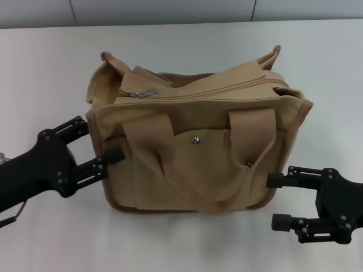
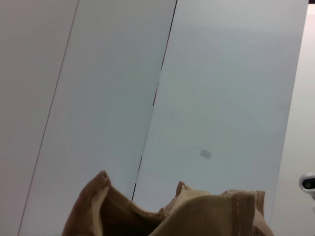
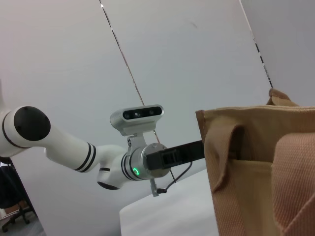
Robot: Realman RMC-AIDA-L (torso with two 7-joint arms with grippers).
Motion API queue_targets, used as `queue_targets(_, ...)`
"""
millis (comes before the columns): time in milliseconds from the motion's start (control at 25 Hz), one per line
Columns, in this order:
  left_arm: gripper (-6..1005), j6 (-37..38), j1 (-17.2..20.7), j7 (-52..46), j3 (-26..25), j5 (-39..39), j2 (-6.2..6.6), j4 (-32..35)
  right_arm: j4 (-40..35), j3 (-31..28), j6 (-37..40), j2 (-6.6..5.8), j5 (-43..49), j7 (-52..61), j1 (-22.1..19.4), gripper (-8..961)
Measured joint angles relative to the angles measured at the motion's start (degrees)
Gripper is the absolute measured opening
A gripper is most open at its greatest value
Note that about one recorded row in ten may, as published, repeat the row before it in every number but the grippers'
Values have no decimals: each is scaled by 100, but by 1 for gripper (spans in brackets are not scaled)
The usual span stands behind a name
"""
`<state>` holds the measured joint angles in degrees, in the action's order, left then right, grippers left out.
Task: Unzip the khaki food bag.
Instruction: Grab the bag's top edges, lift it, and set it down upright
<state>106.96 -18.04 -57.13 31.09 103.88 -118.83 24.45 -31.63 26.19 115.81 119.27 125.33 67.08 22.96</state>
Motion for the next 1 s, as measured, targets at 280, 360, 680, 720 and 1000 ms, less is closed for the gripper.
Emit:
queue_targets(280, 623, -380, -128, 233, 165, -9, 7, -226, -1, -19, 1, 0, 0, 10, 22, 779)
queue_targets(360, 529, -550, -155, 267, 149, -24, -7, -306, -1, -28, 2, 0, 0, 10, 30, 779)
queue_targets(680, 287, -637, -199, 296, 128, -181, -9, -394, -1, -54, 3, 0, 0, 16, 34, 780)
queue_targets(720, 267, -640, -197, 296, 127, -224, -9, -405, -1, -56, 3, 0, 0, 16, 34, 780)
queue_targets(1000, 113, -444, -166, 101, 121, -651, 19, -314, 48, -74, 250, -8, -356, 16, -26, 779)
